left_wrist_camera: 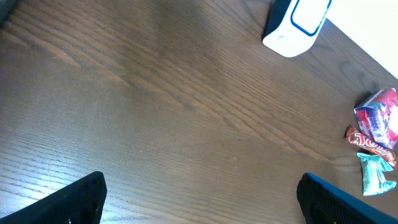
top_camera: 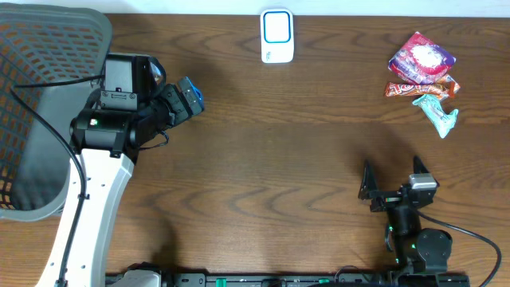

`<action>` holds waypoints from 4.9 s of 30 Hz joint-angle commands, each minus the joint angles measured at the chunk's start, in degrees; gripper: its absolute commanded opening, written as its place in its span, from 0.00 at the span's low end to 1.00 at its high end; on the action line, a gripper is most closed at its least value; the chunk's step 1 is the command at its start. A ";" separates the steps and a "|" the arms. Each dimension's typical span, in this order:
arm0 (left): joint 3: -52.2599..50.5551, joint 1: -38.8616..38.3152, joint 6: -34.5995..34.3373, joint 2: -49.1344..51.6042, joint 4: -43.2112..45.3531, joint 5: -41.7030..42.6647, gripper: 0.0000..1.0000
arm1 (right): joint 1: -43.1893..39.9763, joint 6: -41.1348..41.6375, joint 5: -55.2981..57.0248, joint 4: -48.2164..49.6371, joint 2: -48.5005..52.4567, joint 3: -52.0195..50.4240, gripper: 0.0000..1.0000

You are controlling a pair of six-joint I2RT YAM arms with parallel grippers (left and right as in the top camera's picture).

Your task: Scan the item barcode

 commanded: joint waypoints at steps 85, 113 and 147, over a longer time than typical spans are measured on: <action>-75.56 3.67 37.20 -77.07 45.81 -8.52 0.98 | -1.01 -0.09 2.86 -3.39 -0.63 -0.87 0.99; -75.93 4.42 31.43 -76.91 43.50 -15.58 0.98 | -1.01 -0.09 2.86 -3.39 -0.63 -0.87 0.99; -75.93 4.42 31.43 -76.91 43.50 -15.58 0.98 | -0.98 -0.09 2.86 -3.39 -0.63 -0.87 0.99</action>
